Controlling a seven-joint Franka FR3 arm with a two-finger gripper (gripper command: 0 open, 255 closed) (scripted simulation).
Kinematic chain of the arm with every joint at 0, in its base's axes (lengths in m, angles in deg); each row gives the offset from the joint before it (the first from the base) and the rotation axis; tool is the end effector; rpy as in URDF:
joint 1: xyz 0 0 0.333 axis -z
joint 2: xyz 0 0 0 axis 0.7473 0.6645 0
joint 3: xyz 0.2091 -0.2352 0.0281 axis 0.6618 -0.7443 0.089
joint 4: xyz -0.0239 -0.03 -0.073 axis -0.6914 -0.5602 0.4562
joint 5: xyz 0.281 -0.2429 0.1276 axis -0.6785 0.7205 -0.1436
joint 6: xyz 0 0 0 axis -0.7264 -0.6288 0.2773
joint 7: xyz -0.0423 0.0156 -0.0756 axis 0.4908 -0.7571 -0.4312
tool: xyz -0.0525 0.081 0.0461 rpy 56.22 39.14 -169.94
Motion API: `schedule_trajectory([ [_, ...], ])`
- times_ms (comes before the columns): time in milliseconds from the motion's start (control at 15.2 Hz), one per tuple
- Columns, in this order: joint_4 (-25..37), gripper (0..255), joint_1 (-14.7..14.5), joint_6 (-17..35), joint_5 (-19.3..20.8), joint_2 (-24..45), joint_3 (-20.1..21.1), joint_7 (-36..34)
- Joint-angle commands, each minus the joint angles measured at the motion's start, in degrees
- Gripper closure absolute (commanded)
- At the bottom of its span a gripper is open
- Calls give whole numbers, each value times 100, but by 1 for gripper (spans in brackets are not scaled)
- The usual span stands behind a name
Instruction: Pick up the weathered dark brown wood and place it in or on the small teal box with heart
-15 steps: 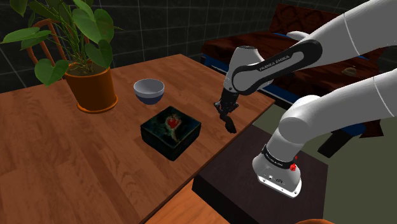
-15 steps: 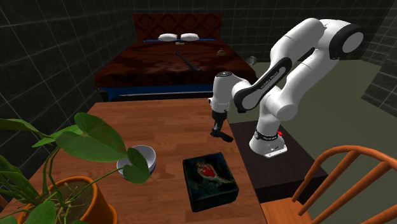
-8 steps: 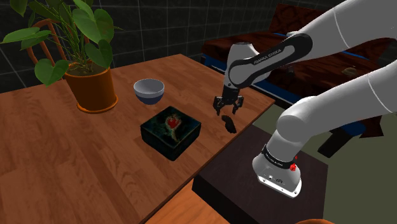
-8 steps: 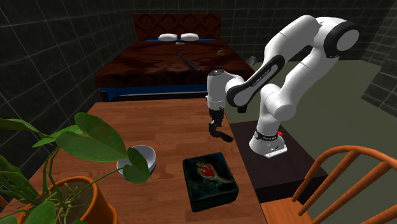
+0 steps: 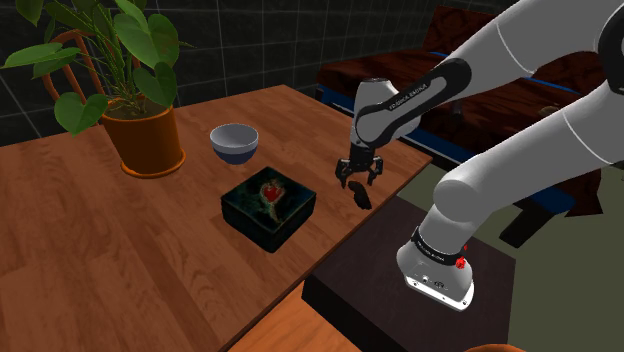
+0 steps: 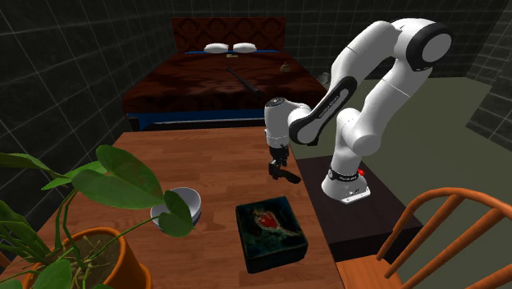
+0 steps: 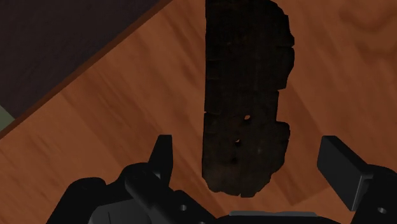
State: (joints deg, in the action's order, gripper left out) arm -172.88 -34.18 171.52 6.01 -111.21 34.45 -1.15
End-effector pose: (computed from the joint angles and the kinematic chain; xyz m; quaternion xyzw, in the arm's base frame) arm 0.3024 -0.0431 0.2782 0.9359 -0.3473 -0.0588 0.0095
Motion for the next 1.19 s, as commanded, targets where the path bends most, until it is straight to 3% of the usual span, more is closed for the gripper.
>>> schedule_trajectory([
  [0,-33,0,-5,108,-7,73,11,-8],
  [462,-32,0,-4,107,-6,74,10,-8],
  [528,-32,255,-4,107,-6,74,10,-8],
  [1122,-32,255,-5,109,-7,74,11,-8],
])
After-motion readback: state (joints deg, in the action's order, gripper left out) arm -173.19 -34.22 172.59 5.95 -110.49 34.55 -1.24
